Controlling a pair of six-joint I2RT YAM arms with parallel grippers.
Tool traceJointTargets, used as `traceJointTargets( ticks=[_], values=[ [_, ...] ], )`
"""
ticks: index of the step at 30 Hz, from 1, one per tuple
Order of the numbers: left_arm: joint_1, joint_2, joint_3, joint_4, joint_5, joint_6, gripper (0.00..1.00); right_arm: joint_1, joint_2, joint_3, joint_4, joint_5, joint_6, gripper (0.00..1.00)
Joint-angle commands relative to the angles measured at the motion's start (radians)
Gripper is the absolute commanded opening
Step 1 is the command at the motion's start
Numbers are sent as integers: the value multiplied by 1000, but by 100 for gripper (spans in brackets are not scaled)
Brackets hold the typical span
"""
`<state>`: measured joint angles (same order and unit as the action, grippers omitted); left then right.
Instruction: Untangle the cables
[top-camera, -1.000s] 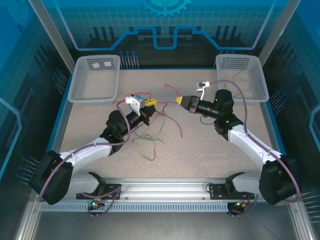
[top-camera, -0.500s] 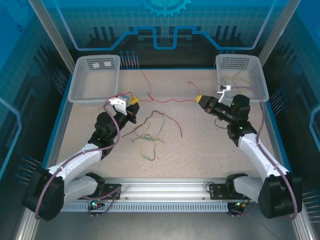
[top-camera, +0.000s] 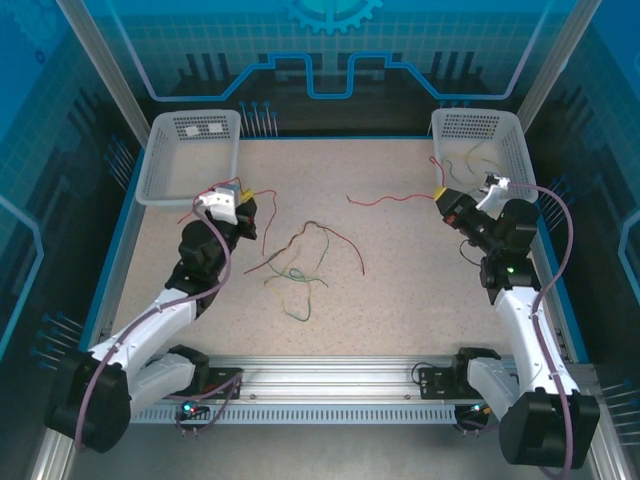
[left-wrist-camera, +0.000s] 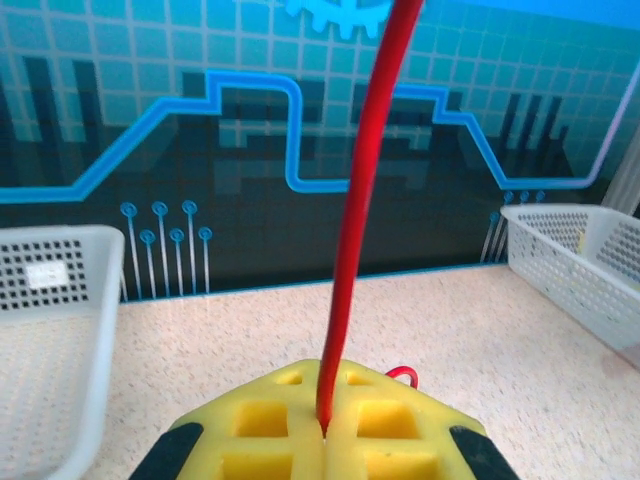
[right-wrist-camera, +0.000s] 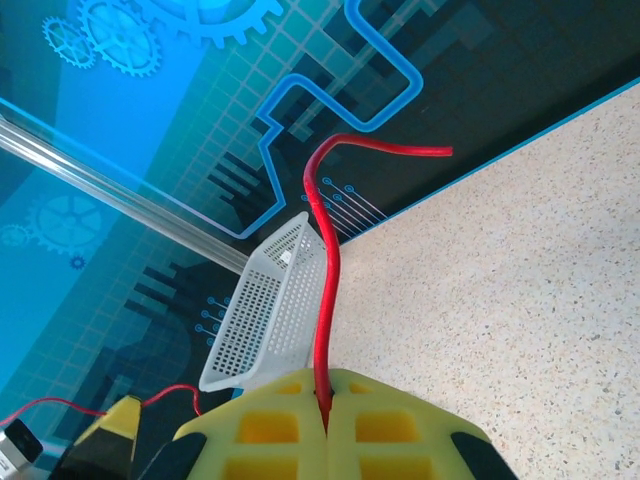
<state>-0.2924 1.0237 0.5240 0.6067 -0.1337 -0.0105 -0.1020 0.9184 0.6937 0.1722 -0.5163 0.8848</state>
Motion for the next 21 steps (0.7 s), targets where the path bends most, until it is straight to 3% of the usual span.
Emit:
traceJointTargets(
  ticks=[1, 9, 15, 21],
  values=[
    [45, 8, 127, -40, -34, 52, 0, -5, -26, -15, 13, -10, -16, 0],
    [242, 293, 493, -349, -173, 35, 0, -1, -60, -6, -22, -8, -44, 0],
    [390, 642, 901, -695, -76, -78, 0, 2, -103, 4, -70, 15, -77, 0],
    [416, 990, 1319, -955, -85, -44, 0, 4, -128, -2, -79, 26, -83, 0]
  ],
)
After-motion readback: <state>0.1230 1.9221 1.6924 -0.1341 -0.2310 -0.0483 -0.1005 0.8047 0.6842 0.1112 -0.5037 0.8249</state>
